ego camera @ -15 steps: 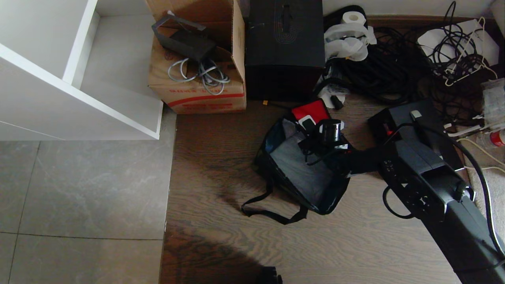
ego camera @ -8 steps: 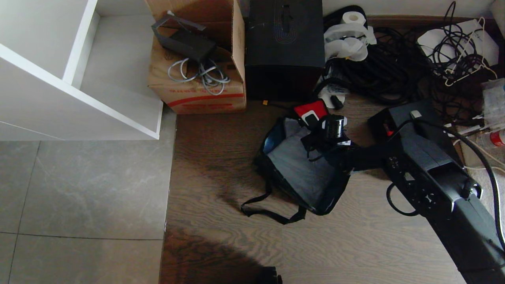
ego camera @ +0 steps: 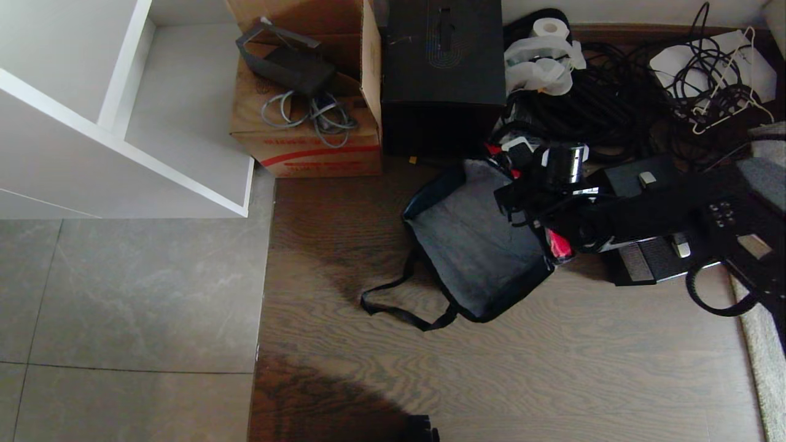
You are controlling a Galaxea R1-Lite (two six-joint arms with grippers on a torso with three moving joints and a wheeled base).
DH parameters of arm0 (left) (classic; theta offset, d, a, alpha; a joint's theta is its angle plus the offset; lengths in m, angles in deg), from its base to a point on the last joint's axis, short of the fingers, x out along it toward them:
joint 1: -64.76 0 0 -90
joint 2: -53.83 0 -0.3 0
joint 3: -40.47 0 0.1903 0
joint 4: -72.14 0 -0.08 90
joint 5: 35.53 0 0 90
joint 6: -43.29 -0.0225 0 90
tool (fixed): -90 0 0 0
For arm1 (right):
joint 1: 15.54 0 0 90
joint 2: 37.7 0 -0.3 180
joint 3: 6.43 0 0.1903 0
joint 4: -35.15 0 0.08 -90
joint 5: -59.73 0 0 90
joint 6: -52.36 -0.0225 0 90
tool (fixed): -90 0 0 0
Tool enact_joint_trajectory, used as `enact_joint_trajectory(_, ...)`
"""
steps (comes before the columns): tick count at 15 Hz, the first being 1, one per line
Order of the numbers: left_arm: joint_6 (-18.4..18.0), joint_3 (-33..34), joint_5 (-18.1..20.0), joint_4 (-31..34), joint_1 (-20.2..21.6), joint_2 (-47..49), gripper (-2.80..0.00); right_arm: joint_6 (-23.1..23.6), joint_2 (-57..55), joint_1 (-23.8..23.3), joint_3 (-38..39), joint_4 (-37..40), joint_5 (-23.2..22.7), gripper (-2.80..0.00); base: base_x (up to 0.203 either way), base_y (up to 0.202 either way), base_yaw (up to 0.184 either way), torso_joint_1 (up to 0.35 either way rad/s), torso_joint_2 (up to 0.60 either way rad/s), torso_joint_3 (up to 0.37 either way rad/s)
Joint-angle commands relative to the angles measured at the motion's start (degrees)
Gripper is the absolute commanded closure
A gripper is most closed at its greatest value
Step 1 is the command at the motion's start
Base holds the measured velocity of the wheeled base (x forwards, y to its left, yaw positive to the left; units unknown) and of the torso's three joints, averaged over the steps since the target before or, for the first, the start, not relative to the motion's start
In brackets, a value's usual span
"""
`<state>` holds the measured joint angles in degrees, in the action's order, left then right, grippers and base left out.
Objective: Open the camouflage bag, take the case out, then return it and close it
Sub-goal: Grip the handle again
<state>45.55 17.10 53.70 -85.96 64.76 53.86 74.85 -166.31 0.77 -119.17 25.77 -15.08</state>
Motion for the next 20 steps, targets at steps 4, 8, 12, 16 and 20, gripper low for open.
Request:
enact_joint_trajectory(4, 0.03, 0.53, -0.02, -0.03, 0.05, -0.02, 0.0, -1.3, 11.21, 0.67, 6.92, 2.66, -0.11, 0.0, 0.0, 0.0, 0.0, 0.0, 0.0, 0.0)
enact_joint_trajectory(8, 0.03, 0.53, -0.02, -0.03, 0.09, -0.02, 0.0, -3.09, 21.35, 3.96, 11.35, 5.73, -0.05, 0.0, 0.0, 0.0, 0.0, 0.0, 0.0, 0.0)
enact_joint_trajectory(12, -0.01, 0.53, -0.02, -0.03, 0.07, -0.02, 0.0, -4.68, 26.64, 10.99, 12.53, 9.48, 0.07, 0.0, 0.0, 0.0, 0.0, 0.0, 0.0, 0.0)
enact_joint_trajectory(16, 0.03, 0.53, -0.02, -0.03, 0.0, -0.02, 0.0, -5.83, 24.53, 11.24, 15.76, 11.79, -0.1, 0.0, 0.0, 0.0, 0.0, 0.0, 0.0, 0.0)
enact_joint_trajectory(20, -0.06, 0.53, -0.02, -0.03, 0.09, -0.02, 0.0, -8.2, 14.81, 10.59, 15.97, 15.07, -0.52, 0.0, 0.0, 0.0, 0.0, 0.0, 0.0, 0.0)
